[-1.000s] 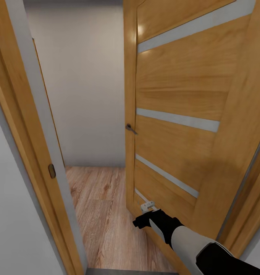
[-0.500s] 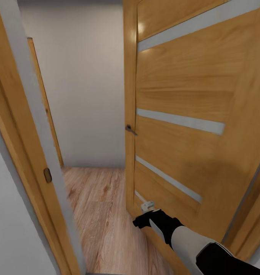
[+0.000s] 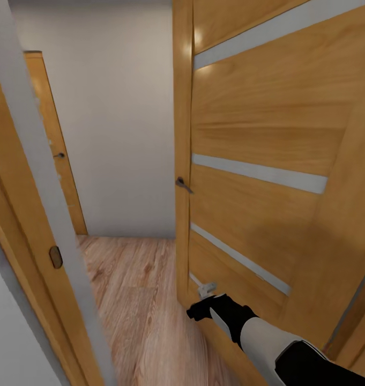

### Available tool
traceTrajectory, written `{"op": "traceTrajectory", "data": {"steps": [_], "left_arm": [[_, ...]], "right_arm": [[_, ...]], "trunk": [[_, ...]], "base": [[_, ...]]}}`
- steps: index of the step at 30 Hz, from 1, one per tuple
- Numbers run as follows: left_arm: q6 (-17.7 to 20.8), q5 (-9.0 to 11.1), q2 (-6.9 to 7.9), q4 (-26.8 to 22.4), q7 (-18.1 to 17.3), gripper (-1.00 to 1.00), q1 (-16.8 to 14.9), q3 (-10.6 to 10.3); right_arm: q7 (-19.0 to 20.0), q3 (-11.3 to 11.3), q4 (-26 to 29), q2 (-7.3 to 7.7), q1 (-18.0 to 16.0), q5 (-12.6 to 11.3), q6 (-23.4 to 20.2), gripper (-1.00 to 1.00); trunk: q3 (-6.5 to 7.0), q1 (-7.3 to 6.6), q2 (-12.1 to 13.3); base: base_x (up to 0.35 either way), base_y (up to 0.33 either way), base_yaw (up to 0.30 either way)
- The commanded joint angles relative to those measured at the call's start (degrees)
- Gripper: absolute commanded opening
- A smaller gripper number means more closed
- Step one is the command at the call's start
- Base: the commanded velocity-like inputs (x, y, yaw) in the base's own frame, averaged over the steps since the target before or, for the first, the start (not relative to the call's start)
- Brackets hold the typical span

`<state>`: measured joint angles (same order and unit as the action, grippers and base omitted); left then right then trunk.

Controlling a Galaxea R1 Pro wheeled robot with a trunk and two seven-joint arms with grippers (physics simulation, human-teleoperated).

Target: Move the two storage containers from the living room to the garage. In the garage, place one container on the floor and stack the other container on top of it (either order is fine).

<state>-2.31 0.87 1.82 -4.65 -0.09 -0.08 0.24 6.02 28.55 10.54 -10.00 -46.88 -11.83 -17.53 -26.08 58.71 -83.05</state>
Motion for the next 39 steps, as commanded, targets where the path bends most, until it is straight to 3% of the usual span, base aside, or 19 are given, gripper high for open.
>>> {"op": "traceTrajectory", "data": {"steps": [1,14,17,21,26,30,35,39], "left_arm": [[-0.15,0.09,0.01,0.00,0.00,1.00,-0.01,0.02],[-0.15,-0.01,-0.06,0.00,0.01,1.00,-0.01,-0.27],[-0.15,-0.07,-0.06,0.00,0.01,1.00,-0.01,-0.38],[-0.15,-0.08,-0.06,0.00,0.01,1.00,-0.01,-0.46],[-0.15,-0.10,-0.06,0.00,0.01,1.00,-0.01,-0.50],[-0.15,-0.16,-0.06,0.00,0.01,1.00,-0.01,-0.50],[-0.15,-0.29,-0.07,0.00,0.01,1.00,-0.01,-0.50],[-0.15,-0.34,-0.12,0.00,0.01,1.00,-0.01,-0.50]], "right_arm": [[-0.04,0.35,0.04,0.00,-0.06,-0.56,-0.22,1.00],[-0.61,0.84,1.47,0.00,-0.06,-0.34,-0.65,1.00],[-2.11,1.35,6.21,0.00,-0.06,1.21,-3.43,1.00],[-9.31,1.48,16.21,0.00,-0.06,2.20,-12.20,1.00],[-21.14,1.95,27.22,0.00,-0.13,2.41,-22.67,1.00],[-29.23,2.67,30.21,0.00,-0.17,2.42,-25.88,1.00],[-37.96,5.61,30.73,0.00,-0.48,3.22,-28.82,1.00],[-41.55,6.42,30.52,0.00,-1.05,3.54,-29.80,1.00]], "trunk": [[-0.06,0.02,-0.03],[-0.06,0.02,-0.03],[-0.06,0.02,-0.03],[-0.06,0.02,-0.03],[-0.06,0.02,-0.03],[-0.06,0.02,-0.03],[-0.06,0.02,-0.03],[-0.06,0.02,-0.03]], "base": [[0.270,0.000,0.000],[0.124,0.000,0.000],[0.002,0.000,0.000],[0.000,0.000,0.000],[0.000,0.000,0.000],[0.000,0.000,0.000],[0.000,0.000,0.000],[0.000,0.000,0.000]]}}
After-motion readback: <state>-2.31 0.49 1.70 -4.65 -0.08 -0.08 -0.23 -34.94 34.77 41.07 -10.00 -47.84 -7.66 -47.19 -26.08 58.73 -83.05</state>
